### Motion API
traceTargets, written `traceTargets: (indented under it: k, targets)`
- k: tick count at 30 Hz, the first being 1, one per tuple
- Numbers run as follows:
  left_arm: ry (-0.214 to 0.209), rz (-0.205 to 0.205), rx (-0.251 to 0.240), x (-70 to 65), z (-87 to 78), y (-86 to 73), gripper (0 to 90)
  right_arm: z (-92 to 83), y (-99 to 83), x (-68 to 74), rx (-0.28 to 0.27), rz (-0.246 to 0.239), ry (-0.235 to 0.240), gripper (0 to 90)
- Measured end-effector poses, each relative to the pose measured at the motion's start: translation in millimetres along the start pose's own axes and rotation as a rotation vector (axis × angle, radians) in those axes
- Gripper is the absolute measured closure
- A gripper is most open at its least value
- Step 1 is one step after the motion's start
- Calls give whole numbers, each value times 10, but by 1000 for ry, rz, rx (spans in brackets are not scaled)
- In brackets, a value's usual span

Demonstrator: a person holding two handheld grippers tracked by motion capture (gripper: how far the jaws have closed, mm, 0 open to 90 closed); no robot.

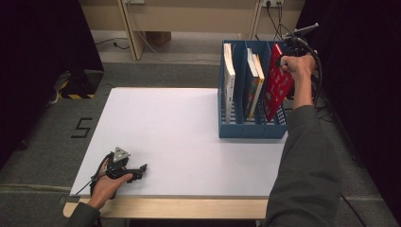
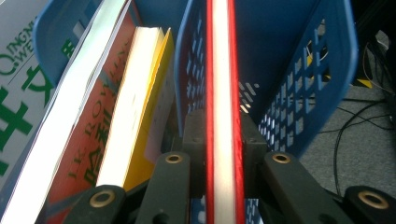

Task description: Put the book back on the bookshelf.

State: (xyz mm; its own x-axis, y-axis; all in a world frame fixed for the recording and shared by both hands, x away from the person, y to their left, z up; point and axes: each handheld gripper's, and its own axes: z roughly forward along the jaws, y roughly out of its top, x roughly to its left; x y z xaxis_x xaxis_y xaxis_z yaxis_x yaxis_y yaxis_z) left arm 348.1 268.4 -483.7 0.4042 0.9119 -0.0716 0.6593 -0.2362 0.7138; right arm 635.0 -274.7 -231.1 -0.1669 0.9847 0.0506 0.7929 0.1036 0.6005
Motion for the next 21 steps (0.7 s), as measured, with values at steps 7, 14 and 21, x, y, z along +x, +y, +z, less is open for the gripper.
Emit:
traceTargets:
  k: [7, 14, 21]
  targets:
    - [0, 1, 0, 0, 0, -1, 102, 140, 6, 35, 10, 17, -3, 783]
    - [-1, 1, 0, 0, 0, -1, 102, 261, -8, 68, 23, 11, -6, 777]
    - [-1, 0, -2, -1, 0, -2, 102, 280, -44, 42, 11, 8, 4, 764]
